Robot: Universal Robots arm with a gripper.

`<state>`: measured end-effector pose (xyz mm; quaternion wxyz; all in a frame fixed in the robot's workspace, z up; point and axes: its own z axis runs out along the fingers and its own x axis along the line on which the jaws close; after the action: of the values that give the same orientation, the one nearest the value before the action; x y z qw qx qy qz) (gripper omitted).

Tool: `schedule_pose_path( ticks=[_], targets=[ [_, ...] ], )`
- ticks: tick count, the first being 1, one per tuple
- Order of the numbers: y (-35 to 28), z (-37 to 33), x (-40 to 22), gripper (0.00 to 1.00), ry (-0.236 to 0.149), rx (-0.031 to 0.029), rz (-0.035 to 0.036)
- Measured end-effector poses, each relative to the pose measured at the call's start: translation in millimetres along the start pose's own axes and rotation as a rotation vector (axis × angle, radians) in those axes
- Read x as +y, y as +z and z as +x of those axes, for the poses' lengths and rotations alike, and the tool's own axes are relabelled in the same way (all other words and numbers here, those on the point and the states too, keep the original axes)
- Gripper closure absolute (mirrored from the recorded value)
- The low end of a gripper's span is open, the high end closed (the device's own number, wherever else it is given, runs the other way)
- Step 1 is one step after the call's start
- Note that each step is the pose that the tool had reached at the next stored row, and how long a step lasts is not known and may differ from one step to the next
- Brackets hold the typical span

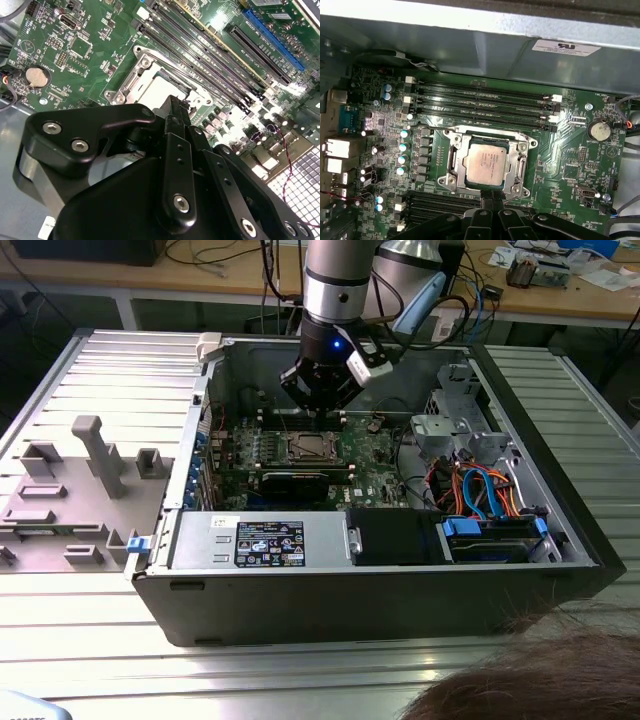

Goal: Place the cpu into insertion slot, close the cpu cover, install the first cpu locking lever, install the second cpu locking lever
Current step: 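Install the first cpu locking lever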

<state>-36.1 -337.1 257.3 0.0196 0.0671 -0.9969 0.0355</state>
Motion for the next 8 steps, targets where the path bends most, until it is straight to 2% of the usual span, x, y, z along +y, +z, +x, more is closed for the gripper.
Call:
schedule_pose_path(
  ticks=[8],
  targets=[
    [0.0, 0.0, 0.0, 0.89, -0.010, -0.0006, 0.0004]
  ],
)
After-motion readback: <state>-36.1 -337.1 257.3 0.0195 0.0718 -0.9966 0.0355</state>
